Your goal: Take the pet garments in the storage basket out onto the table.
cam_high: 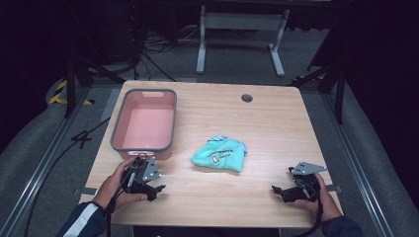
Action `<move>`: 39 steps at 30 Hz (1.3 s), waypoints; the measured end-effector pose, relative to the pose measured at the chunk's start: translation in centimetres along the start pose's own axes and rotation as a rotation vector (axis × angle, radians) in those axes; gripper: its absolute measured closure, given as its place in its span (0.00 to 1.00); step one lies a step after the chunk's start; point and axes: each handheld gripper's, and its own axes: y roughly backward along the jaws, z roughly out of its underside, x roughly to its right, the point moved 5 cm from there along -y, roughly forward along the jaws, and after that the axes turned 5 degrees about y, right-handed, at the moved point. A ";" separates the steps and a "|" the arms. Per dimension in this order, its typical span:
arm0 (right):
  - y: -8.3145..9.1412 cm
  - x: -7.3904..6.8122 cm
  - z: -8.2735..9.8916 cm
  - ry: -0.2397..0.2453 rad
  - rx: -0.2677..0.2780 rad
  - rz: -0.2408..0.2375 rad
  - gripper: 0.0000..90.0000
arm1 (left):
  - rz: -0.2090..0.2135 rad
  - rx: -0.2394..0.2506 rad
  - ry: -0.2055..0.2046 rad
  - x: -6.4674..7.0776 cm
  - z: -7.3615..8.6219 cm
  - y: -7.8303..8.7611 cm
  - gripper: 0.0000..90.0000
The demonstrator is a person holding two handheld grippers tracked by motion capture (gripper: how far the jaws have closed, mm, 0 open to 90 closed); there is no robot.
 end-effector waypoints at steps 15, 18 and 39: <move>0.0 0.0 0.0 0.000 0.000 0.000 0.01 | 0.057 0.068 0.155 -1.2 5.3 0.0 0.18; 0.0 0.0 0.0 0.000 0.000 -0.001 0.01 | 0.103 0.127 0.265 -1.7 6.8 0.0 0.17; 0.1 0.0 0.1 -0.005 0.000 0.001 0.01 | 0.090 0.167 0.334 -2.2 8.1 0.2 0.13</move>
